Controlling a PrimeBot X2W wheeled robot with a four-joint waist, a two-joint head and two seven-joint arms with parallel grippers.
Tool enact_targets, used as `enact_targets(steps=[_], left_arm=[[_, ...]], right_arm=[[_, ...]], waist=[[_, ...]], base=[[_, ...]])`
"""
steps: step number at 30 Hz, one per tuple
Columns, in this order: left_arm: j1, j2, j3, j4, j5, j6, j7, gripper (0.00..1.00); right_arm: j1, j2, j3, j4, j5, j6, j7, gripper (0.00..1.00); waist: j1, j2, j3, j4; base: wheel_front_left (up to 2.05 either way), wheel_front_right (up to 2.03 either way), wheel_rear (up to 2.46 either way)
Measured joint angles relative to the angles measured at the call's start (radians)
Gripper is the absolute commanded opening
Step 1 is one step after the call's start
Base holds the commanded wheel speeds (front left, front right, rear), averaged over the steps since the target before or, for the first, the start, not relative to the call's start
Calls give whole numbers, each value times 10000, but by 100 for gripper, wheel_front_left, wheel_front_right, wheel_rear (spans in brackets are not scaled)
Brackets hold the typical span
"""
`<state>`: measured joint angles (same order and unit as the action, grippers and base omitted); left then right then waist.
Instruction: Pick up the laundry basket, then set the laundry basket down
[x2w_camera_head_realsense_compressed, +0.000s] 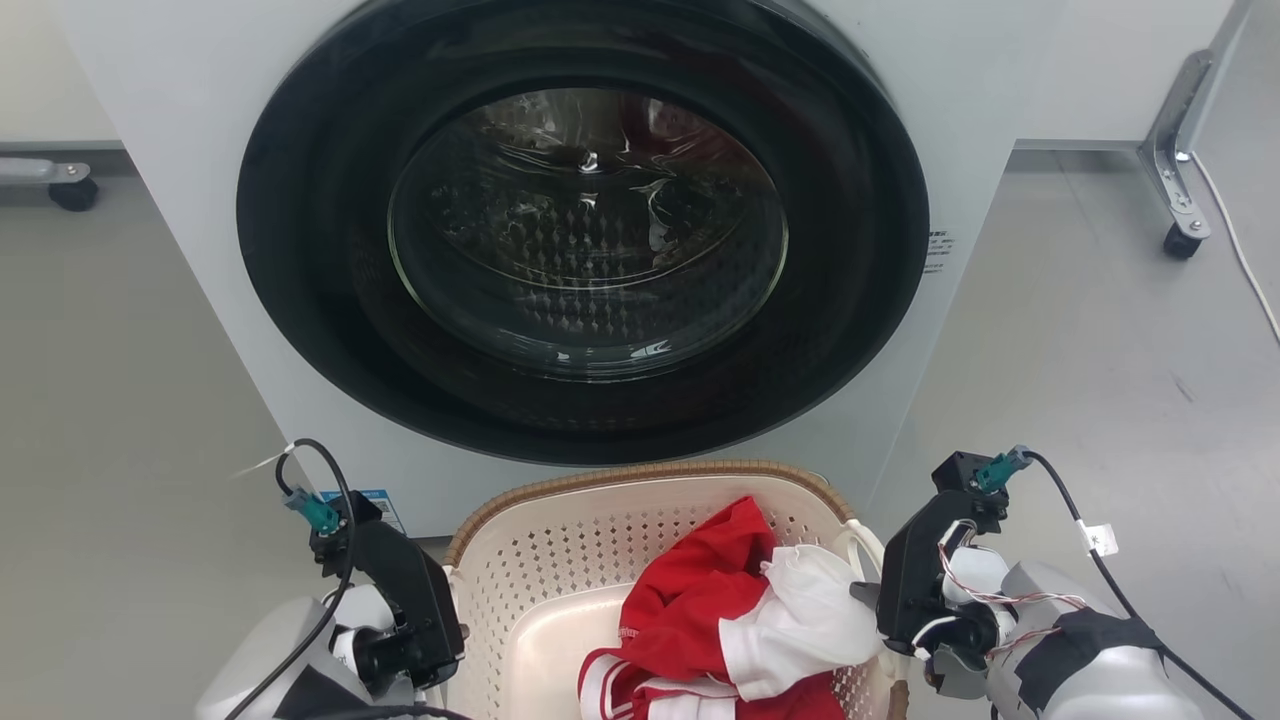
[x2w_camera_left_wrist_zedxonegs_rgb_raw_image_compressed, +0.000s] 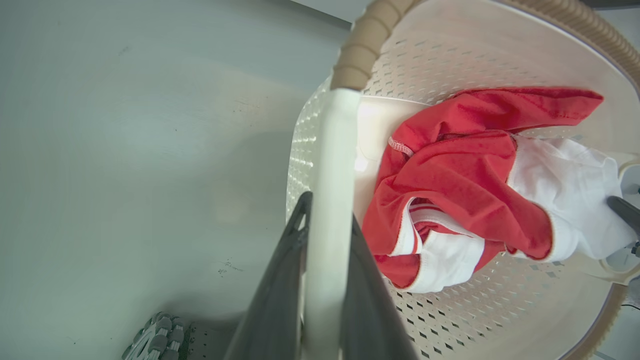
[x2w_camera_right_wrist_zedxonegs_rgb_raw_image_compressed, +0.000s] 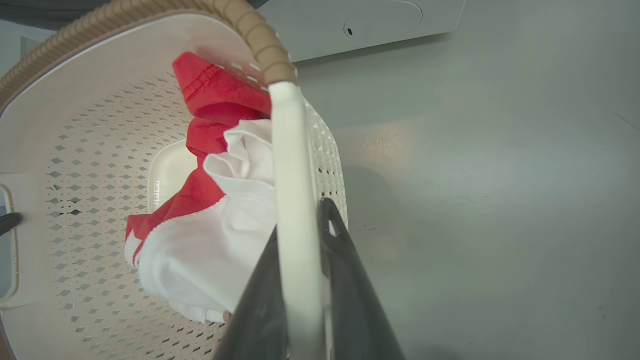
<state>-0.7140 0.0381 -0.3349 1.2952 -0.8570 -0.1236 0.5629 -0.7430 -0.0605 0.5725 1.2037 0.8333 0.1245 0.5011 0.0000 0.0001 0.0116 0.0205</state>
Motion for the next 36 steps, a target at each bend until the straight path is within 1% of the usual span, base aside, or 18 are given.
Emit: enact_targets(steps=[21, 28, 36], left_arm=[[32, 12, -19, 36, -29, 0, -86, 0], [32, 35, -13, 29, -27, 0, -539, 0], [-56, 54, -56, -173, 52, 19, -1360, 0]], right_arm=[[119, 0, 184, -36, 251, 0, -10, 0], [138, -2, 265, -201, 307, -4, -119, 0], [18, -73, 453, -520, 288, -12, -631, 0]], waist=[[0, 0, 95, 16], [0, 0, 405, 15], [1, 0, 1089, 11]], base=[[0, 0, 0], [0, 0, 0], [0, 0, 0]])
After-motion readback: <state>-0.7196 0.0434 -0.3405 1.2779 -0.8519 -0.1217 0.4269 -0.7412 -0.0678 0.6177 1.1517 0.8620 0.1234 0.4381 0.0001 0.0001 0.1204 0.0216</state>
